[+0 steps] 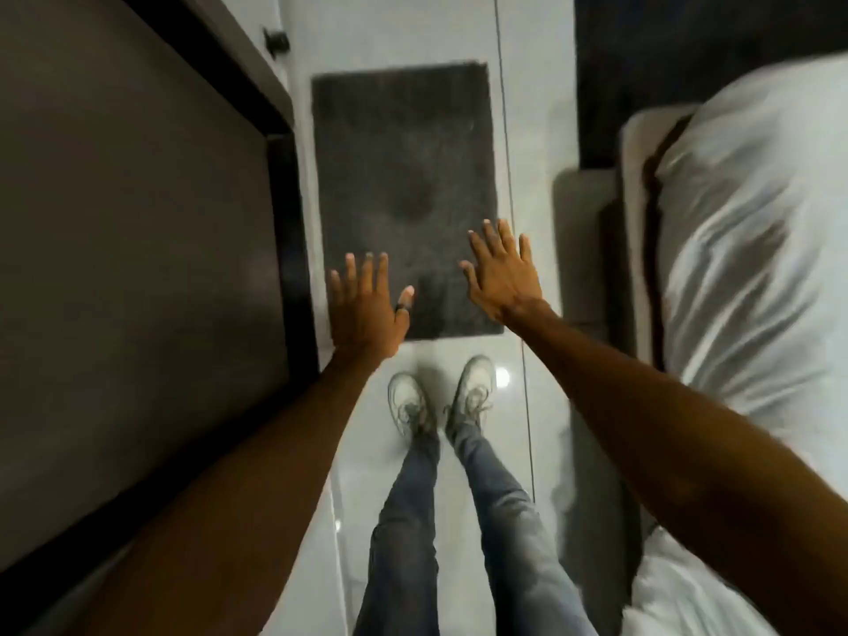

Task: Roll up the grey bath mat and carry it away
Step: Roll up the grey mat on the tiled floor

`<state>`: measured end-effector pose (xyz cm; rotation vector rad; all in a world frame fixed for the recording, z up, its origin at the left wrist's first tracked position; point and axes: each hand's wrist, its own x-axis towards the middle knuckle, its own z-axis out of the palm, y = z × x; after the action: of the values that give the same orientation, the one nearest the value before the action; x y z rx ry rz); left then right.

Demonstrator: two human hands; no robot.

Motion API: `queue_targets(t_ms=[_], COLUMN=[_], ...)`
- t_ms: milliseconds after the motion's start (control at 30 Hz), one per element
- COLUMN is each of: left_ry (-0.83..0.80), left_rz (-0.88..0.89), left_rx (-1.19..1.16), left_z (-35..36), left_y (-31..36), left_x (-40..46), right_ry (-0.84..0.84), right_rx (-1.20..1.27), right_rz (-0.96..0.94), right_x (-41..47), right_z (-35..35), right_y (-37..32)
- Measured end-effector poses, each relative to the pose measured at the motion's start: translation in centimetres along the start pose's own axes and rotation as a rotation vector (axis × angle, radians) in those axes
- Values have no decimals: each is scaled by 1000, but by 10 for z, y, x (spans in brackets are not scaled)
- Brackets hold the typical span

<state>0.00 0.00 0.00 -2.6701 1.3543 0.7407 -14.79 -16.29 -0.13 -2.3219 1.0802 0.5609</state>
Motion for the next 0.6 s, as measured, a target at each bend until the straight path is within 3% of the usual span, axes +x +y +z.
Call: queue_targets(t_ms=[167, 333, 467, 600], left_ry=[-239, -259, -130, -12], left_rz=[-96, 77, 263, 271], left_rx=[-54, 13, 239, 364], left_z=[232, 416, 486, 513], left_y=[-56, -97, -113, -117], left_x=[16, 67, 105, 107], right_ry=[-189, -233, -104, -32], right_rx=[-57, -181, -396, -511], right_rz=[-32, -184, -252, -268], right_x=[73, 139, 156, 159], right_z=[225, 410, 477, 494], right_y=[57, 100, 111, 109])
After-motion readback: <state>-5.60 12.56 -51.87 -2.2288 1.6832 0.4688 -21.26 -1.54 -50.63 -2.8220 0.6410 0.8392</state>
